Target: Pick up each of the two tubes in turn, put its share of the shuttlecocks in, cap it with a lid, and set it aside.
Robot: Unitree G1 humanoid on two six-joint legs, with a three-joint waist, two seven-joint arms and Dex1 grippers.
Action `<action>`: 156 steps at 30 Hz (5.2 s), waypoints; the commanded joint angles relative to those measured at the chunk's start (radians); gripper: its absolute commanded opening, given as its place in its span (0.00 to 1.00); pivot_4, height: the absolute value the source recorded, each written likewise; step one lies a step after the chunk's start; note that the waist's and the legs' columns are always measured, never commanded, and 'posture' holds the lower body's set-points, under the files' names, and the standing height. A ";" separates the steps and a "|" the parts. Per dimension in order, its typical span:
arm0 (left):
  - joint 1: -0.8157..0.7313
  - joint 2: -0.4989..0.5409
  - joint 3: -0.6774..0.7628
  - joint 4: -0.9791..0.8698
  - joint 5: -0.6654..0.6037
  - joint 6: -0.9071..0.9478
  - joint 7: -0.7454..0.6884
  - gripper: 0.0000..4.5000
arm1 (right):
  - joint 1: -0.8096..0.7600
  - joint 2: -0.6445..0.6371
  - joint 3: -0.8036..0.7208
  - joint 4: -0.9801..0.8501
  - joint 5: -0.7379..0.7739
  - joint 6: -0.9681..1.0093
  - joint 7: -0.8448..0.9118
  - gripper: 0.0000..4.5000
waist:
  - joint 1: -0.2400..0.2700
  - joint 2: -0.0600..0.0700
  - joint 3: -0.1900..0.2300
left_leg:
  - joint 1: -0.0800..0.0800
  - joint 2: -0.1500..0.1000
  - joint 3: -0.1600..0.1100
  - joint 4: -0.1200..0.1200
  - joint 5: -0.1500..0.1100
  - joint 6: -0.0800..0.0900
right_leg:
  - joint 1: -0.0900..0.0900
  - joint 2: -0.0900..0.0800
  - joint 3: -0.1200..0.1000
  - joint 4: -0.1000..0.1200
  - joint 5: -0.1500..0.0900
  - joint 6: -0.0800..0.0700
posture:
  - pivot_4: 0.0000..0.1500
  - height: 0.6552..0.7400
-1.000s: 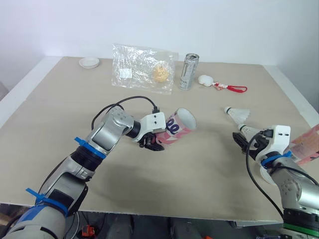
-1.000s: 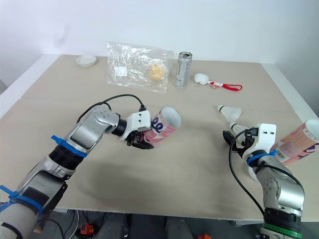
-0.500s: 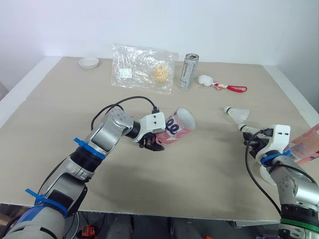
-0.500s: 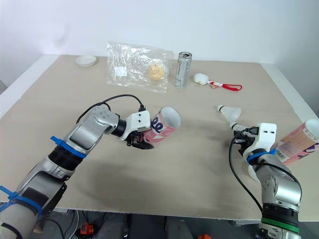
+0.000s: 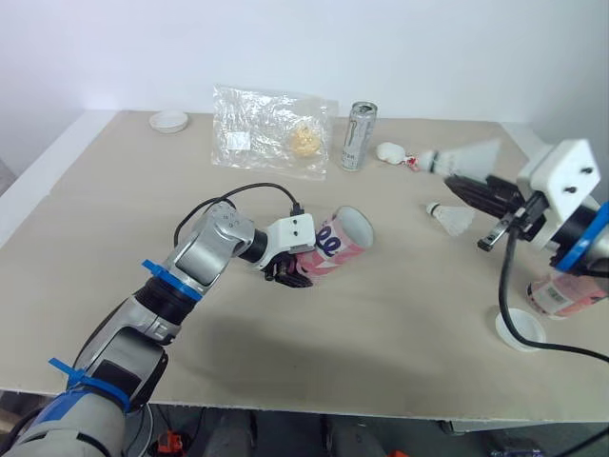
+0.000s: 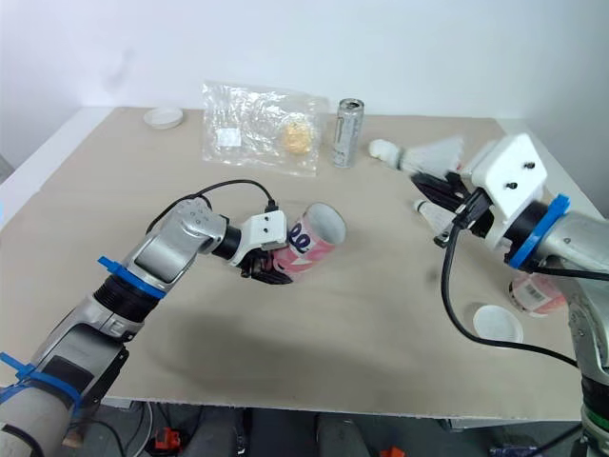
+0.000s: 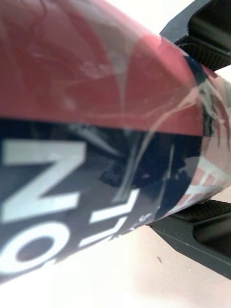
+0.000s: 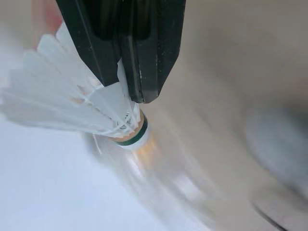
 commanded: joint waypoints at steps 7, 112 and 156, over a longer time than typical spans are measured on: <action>-0.014 -0.027 -0.012 0.019 0.002 -0.004 0.005 0.64 | -0.113 -0.054 0.229 0.086 -0.161 -0.247 0.223 0.02 | 0.005 -0.003 0.000 | -0.003 -0.004 0.002 0.000 -0.001 -0.001 | -0.001 -0.005 0.000 -0.001 -0.001 0.002 | 1.00 1.00; 0.006 -0.003 -0.012 0.009 -0.002 -0.028 0.018 0.64 | -0.188 0.074 0.152 0.217 -0.163 -0.198 0.113 0.01 | -0.005 0.006 0.001 | -0.003 -0.003 0.000 0.001 0.001 0.001 | 0.001 -0.001 0.002 0.000 0.003 0.008 | 1.00 1.00; 0.016 0.009 -0.022 -0.012 0.012 -0.059 0.012 0.64 | -0.228 0.007 0.069 0.181 0.146 0.174 0.229 0.99 | -0.004 0.005 0.001 | -0.003 -0.002 0.001 0.001 0.001 0.001 | 0.000 -0.001 0.001 0.000 0.001 0.002 | 1.00 1.00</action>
